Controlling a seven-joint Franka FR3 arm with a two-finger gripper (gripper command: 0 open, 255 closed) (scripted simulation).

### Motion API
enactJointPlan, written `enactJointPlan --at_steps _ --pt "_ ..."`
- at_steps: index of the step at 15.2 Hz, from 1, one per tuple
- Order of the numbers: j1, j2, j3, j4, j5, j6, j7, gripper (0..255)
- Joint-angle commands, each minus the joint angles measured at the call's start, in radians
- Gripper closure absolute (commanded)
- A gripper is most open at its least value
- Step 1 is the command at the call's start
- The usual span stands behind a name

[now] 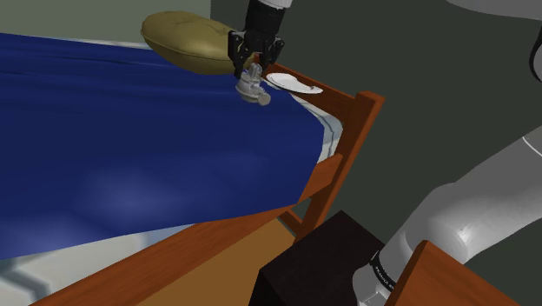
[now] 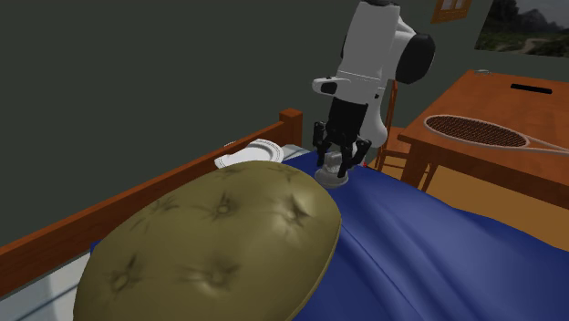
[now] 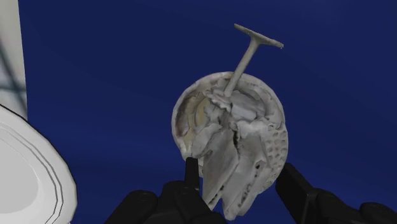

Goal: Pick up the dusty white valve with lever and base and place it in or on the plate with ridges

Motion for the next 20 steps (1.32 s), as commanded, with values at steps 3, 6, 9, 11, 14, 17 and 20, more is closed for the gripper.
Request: enactJointPlan --at_steps 3,6,9,11,14,17,20 --pt "-0.001 0.011 0.001 0.058 -0.003 -0.048 0.000 255" --pt "-0.002 0.023 0.002 0.110 -0.007 -0.090 -0.001 255" --pt "-0.003 0.037 0.004 0.165 -0.012 -0.132 0.000 255" --pt "-0.004 0.047 0.006 0.204 -0.015 -0.161 0.000 255" --pt "-0.005 0.066 0.009 0.265 -0.022 -0.205 0.002 255" --pt "-0.014 0.073 -0.006 0.300 -0.021 -0.231 -0.023 255" --pt "-0.043 0.062 -0.055 0.290 -0.008 -0.227 -0.100 255"
